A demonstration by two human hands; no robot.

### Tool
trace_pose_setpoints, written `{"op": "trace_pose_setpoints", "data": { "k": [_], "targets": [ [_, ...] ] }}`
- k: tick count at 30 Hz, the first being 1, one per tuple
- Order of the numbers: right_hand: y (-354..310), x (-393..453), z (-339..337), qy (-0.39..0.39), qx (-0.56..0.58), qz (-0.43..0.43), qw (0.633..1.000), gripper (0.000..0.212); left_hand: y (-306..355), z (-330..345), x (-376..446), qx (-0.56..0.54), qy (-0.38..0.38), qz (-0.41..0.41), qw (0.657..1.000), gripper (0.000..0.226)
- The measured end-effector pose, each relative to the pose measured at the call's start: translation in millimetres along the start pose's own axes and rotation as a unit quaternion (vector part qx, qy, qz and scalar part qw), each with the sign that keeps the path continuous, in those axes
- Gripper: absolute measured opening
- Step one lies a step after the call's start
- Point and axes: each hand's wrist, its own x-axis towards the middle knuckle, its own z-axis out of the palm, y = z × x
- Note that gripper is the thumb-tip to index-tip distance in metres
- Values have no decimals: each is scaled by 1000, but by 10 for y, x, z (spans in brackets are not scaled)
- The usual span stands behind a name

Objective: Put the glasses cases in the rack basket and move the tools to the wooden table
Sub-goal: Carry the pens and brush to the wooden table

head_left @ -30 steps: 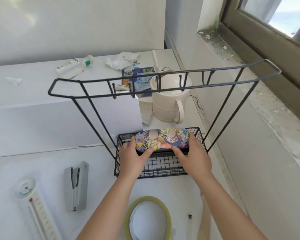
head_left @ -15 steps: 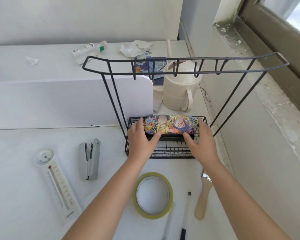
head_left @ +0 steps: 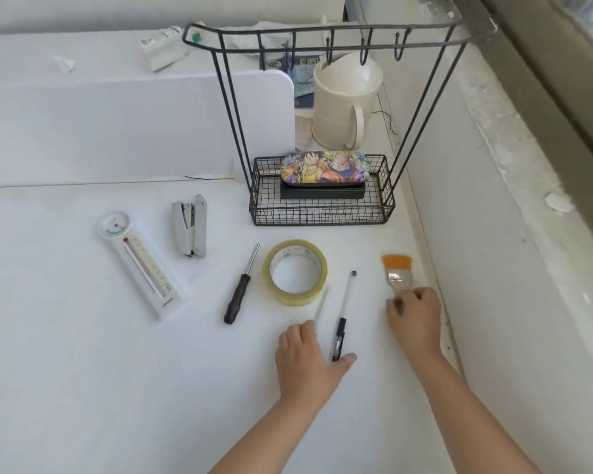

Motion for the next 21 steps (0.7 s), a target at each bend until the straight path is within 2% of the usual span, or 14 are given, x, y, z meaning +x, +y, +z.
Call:
{"op": "trace_pose_setpoints", "data": {
  "k": [2,6,10,13,15,17,19,21],
  "targets": [
    [67,-160,-74,-18,-22,18,999,16,123,-41,16,62,3,-6,998,66],
    [174,-497,-208,-76,-44,96,991,35,233,-65,0,77,-52,-38,995,27],
    [235,-755,-238,-113,-80,103,985,34,137,-85,-173,128,-77,-31,988,24],
    [245,-870,-233,-95,-10,103,990,26,27,-170,-313,121,-9,-7,993,24],
    [251,-949,-233,-80,44,96,991,18,-27,-245,-457,34,-63,-16,997,10],
    [256,-1053,-235,-80,74,84,990,18,-153,-248,-575,-67,-113,-13,991,16],
    [242,-1233,-253,-96,101,48,989,21,-313,-305,-737,-166,-108,-28,980,24],
    [210,-1474,-288,-109,123,-4,986,12,-475,-380,-907,-255,-125,-49,957,22]
  ]
}}
